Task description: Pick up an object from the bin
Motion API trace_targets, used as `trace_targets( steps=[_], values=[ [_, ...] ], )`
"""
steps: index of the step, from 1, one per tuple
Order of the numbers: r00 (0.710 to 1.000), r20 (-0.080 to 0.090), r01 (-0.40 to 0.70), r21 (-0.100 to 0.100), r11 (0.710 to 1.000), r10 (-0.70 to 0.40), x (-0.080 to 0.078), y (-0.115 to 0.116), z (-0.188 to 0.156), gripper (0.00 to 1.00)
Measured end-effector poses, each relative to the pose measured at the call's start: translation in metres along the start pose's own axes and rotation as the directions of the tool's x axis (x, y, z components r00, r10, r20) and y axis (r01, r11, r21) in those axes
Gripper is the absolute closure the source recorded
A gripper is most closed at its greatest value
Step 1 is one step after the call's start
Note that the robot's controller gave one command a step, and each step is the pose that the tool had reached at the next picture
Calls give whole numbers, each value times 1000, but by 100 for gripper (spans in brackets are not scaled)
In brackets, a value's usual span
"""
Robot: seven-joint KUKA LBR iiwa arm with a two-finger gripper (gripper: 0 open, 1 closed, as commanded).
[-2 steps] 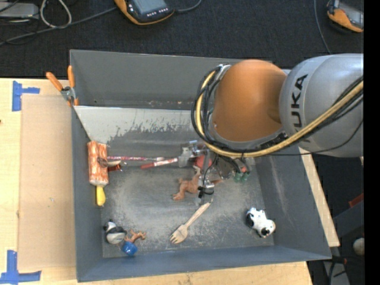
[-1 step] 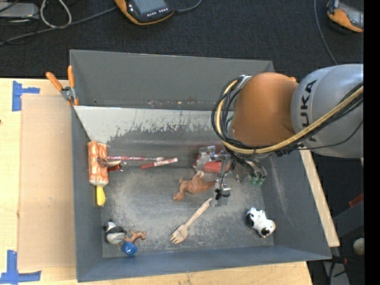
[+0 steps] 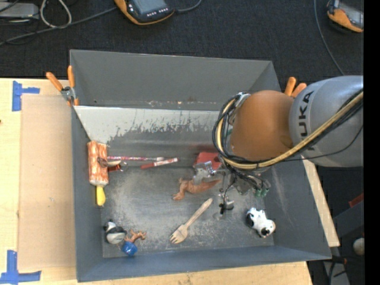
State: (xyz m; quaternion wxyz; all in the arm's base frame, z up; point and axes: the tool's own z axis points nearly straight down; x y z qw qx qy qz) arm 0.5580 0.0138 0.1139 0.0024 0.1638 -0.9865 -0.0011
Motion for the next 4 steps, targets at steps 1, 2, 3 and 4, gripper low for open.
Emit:
trace_targets(
  steps=[1,2,3,4],
  values=[
    [1000,4,-27,2,1000,27,-26,-31,37,0],
    [986,2,-166,1,986,166,-44,1,42,0],
    [977,-1,-211,-1,977,211,-55,13,43,100],
    [977,-1,-212,-1,977,212,-55,13,43,100]
  ],
)
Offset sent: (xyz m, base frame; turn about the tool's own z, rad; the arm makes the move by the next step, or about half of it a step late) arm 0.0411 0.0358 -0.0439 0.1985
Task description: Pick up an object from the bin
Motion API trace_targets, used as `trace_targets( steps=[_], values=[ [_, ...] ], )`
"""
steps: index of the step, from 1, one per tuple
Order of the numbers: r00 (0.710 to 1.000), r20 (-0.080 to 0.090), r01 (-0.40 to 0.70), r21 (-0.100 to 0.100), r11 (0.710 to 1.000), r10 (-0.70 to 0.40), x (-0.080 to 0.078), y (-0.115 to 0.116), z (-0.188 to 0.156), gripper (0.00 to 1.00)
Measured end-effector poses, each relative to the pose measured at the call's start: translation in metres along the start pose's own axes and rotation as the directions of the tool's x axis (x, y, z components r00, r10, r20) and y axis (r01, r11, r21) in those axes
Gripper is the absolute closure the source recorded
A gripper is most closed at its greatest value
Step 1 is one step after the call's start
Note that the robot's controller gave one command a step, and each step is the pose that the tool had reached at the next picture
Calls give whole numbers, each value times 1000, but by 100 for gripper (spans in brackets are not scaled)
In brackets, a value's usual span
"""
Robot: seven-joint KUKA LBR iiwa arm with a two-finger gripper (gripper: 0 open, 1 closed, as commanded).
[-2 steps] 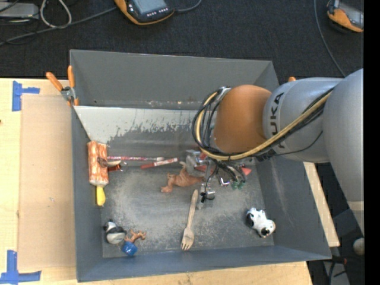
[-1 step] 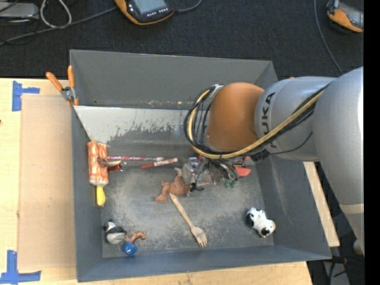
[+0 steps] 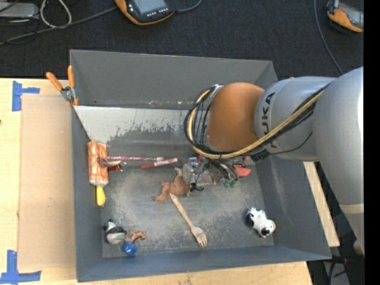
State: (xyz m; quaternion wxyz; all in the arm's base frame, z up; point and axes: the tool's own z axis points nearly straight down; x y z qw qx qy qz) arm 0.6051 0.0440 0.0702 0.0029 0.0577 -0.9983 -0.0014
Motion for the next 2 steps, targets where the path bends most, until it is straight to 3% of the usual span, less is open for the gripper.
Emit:
trace_targets(
  steps=[1,2],
  values=[
    [996,-6,89,-1,996,-89,2,-1,-53,100],
    [994,-5,108,-1,994,-108,7,8,-127,100]
  ],
)
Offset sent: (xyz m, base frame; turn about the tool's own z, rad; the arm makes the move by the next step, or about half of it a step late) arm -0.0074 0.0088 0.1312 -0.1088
